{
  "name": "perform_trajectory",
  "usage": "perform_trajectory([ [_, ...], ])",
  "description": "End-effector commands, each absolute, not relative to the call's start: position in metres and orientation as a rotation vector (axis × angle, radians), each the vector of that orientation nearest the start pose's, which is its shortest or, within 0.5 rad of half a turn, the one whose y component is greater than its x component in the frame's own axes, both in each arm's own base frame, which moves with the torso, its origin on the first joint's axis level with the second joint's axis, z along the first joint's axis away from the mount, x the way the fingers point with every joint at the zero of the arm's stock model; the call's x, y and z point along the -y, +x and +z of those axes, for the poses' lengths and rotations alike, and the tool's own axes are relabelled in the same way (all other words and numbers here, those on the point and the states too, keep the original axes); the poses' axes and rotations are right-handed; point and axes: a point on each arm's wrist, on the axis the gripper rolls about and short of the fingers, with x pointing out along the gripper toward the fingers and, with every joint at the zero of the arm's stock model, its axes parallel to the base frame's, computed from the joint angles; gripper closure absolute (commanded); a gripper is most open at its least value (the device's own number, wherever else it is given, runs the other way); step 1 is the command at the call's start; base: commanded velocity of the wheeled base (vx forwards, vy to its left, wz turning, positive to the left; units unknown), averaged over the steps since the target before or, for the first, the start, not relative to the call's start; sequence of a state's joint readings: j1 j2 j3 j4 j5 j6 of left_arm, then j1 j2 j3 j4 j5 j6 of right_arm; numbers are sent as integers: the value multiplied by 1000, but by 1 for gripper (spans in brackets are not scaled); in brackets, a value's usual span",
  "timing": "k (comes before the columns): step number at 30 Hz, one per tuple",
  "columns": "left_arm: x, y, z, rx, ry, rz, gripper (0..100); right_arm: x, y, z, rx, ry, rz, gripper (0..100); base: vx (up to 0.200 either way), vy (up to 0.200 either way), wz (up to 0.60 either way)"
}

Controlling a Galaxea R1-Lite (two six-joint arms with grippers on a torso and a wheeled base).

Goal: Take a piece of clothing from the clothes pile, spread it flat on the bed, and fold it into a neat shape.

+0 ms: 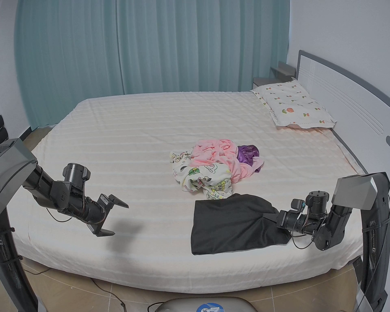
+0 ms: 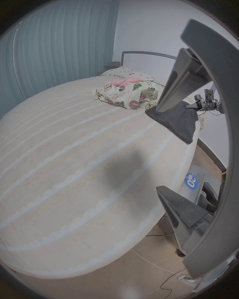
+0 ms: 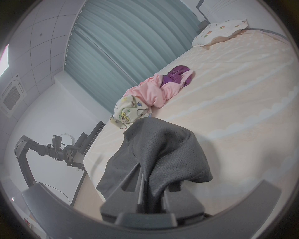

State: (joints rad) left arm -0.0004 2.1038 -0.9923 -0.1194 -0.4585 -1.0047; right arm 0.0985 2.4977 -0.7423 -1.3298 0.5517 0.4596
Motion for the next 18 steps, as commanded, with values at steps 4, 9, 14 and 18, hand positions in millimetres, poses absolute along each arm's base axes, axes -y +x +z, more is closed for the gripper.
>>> perform_trajectory([
  [4, 11, 352, 51, -1121, -1130, 106, 0, -47, 369, -48, -566, 535, 530, 100, 0, -200, 0],
  [9, 11, 352, 51, -1121, -1130, 106, 0, -47, 369, -48, -566, 535, 530, 100, 0, -200, 0],
  [14, 11, 352, 51, -1121, -1130, 106, 0, -48, 368, -48, -567, 531, 531, 100, 0, -200, 0],
  [18, 10, 352, 51, -1120, -1131, 107, 0, -53, 368, -48, -571, 527, 545, 0, 0, 0, 0],
])
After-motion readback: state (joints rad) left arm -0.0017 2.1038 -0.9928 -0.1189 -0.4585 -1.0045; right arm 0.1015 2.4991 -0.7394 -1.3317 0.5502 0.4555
